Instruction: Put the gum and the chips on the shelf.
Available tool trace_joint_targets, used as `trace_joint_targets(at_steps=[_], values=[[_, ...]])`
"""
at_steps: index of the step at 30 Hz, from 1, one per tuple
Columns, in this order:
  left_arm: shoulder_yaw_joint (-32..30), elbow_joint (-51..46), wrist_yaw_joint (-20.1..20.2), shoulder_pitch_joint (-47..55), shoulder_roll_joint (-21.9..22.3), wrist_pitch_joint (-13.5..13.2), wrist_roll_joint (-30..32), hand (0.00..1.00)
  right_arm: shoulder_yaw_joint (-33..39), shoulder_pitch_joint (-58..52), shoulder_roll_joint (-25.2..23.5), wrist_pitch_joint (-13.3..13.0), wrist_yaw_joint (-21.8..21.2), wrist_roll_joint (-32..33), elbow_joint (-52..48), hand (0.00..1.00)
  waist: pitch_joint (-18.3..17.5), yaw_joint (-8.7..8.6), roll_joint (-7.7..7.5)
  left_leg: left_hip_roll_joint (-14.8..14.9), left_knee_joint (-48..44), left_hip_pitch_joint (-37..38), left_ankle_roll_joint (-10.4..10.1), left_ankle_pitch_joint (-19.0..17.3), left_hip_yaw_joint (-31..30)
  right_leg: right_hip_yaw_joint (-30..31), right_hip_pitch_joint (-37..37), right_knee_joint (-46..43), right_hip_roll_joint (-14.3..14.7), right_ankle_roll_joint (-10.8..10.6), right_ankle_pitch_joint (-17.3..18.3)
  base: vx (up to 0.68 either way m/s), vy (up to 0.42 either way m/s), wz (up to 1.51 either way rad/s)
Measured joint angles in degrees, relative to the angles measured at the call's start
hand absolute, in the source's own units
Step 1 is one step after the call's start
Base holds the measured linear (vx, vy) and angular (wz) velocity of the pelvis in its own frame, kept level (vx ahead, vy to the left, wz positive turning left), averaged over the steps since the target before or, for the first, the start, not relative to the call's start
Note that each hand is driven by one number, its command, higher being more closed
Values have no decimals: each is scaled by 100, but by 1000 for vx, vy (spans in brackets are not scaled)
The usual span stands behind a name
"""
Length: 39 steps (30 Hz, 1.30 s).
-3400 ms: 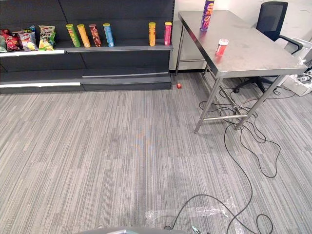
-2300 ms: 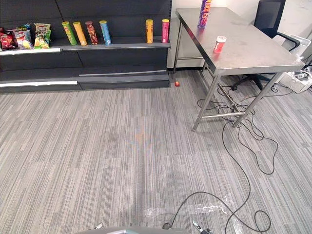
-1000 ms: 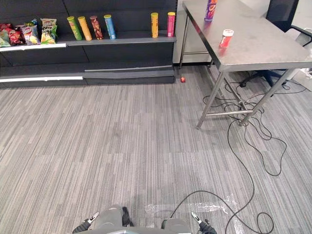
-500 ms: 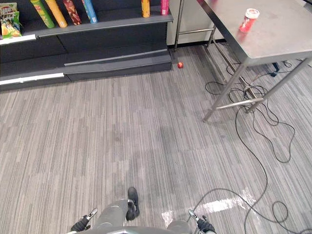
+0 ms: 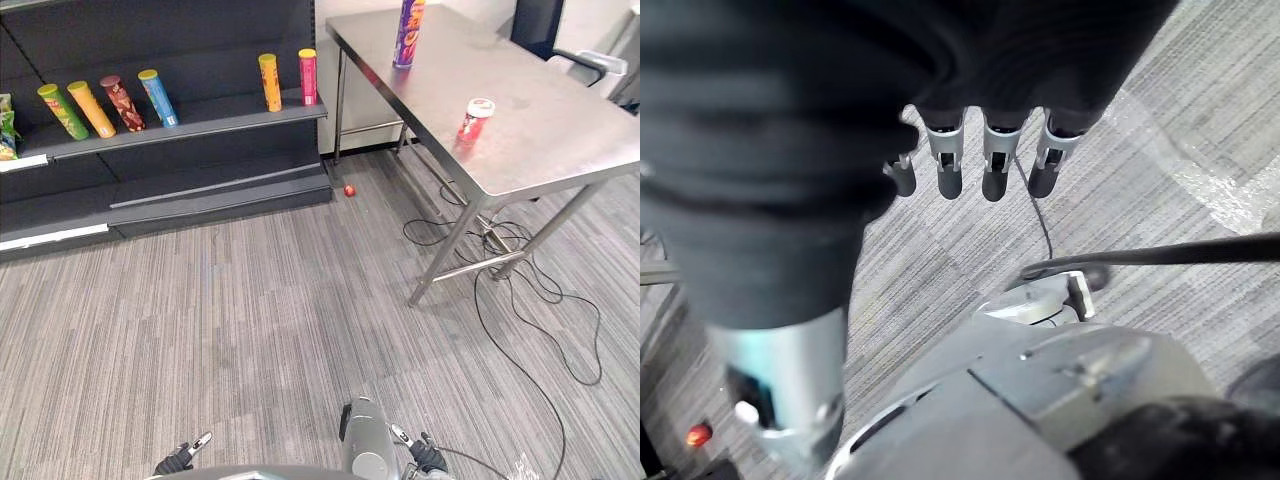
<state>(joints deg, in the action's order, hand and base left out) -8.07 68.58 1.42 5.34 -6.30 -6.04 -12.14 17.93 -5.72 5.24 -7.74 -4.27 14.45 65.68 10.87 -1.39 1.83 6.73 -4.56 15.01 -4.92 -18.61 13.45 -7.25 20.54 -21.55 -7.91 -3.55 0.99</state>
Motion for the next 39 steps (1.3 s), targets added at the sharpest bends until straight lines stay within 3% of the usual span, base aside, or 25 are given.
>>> trace_joint_targets(at_steps=[1,2,4,9,11,13,14,16,17,18,19,20,22,26,27,28,29,30,31,35,37,39], values=[[-96,70,5,2,138,-1,1,0,77,13,69,0,0,-5,33,0,1,25,148,141,50,39,-35,27,-7,-79,-7,-66,152,-2,145,455,-294,10],[-273,92,21,5,226,-5,4,0,196,25,67,-4,10,-12,36,0,-7,24,232,250,27,30,-12,296,-17,-141,32,-220,237,125,361,420,-278,5],[-490,91,50,3,341,2,6,0,228,27,44,0,10,-6,31,0,-4,-10,231,343,29,114,-80,751,-24,-278,-77,-413,266,289,623,462,-323,14],[-619,-90,134,-69,433,-7,-15,0,238,5,51,9,-2,-62,37,0,-63,-1,278,594,-285,48,-291,1345,-359,-632,-577,-207,347,425,857,273,-161,29],[-773,-148,158,-65,426,-7,-22,0,200,-9,40,13,-4,-62,38,0,-77,3,224,618,-909,-223,-397,1430,-559,-668,-736,-111,332,411,943,187,-100,26],[-818,-265,131,-59,398,-3,-126,0,191,-53,22,21,-9,-51,36,0,-69,9,167,660,-2400,-866,-774,1765,-978,-780,-1107,-36,269,397,1076,166,-87,24],[-869,-287,124,-60,408,-4,-134,0,183,-66,20,21,-9,-50,17,0,-70,9,159,679,-2775,-1019,-745,1941,-1035,-799,-1198,-52,248,400,1132,168,-54,14],[-1026,-318,119,-66,425,-2,-230,0,173,-113,-2,19,-8,-46,-5,0,-56,18,71,765,-3638,-1344,-694,2724,-1039,-800,-1507,-35,242,442,1272,175,-47,0],[-1027,-348,118,-70,397,-4,-323,0,181,-132,-34,12,0,-32,-13,0,-61,21,50,906,-4294,-1637,-616,2829,-899,-800,-1669,36,233,473,1372,188,-36,-1],[-1021,-414,120,-96,444,-16,-354,0,179,-143,-32,14,6,-22,-23,0,-62,18,52,998,-4938,-2051,-429,2116,-742,-809,-1784,52,217,503,1461,177,-19,4],[-1015,-471,123,-116,469,-22,-372,0,176,-153,-35,15,7,5,-27,0,-64,25,45,1006,-5120,-2252,-402,1835,-642,-810,-1838,74,204,510,1504,194,43,7],[-931,-586,128,-124,501,-71,-477,0,177,-154,-51,18,15,40,-31,0,-56,47,27,1000,-5171,-2647,-209,1281,-356,-823,-2023,154,164,471,1530,157,74,1],[-745,-625,128,-124,475,-133,-531,0,176,-190,-63,17,30,162,-34,0,-54,89,4,969,-4513,-2966,-52,901,117,-804,-2244,195,44,308,1578,180,148,-9],[-569,-732,113,-114,450,-163,-530,0,108,-296,-74,17,43,180,-191,0,-62,162,-35,759,-2454,-3047,167,995,285,-681,-2484,256,-207,36,1778,216,265,-15],[-571,-715,103,-99,441,-165,-530,0,15,-296,-44,-2,44,179,-232,0,-83,166,-5,656,-1386,-2962,203,1217,121,-523,-2502,233,-259,-132,1879,286,372,-44],[-578,-694,108,-84,455,-163,-547,0,-76,-278,-22,8,50,176,-210,0,-142,185,-33,602,-1172,-2929,76,1722,13,-333,-2518,230,-318,-263,1957,263,331,-51],[-587,-696,122,-71,409,-169,-556,0,-80,-253,-32,9,49,173,-176,0,-223,192,-64,503,-1194,-2896,93,1758,53,-210,-2548,297,-364,-271,1962,453,405,-43],[-573,-623,108,-60,307,-181,-546,0,-41,-227,-174,9,33,173,-121,0,-378,144,-233,321,-1216,-2894,151,1567,202,128,-2629,579,-426,-259,1885,421,277,-22],[-570,-526,111,-89,229,-199,-545,0,-18,-200,-258,6,11,167,-50,0,-498,104,-407,166,-1277,-2908,194,1393,232,368,-2691,759,-476,-155,1629,485,311,-7],[-382,-231,107,-151,118,-182,-504,0,101,-78,-311,17,9,134,136,0,-758,104,-485,-200,-1146,-2777,373,1223,345,621,-2671,874,-746,-230,904,370,267,9],[-200,-118,110,-172,121,-110,-445,0,131,77,-321,19,-3,125,183,0,-866,161,-377,-329,-1050,-2567,550,1095,522,961,-2626,799,-863,-331,487,381,240,-26],[-25,-68,105,-161,118,-88,-383,0,132,117,-327,24,-15,111,177,0,-944,173,-255,-377,-863,-2373,588,1073,652,1162,-2425,476,-872,-333,176,245,172,-28]])
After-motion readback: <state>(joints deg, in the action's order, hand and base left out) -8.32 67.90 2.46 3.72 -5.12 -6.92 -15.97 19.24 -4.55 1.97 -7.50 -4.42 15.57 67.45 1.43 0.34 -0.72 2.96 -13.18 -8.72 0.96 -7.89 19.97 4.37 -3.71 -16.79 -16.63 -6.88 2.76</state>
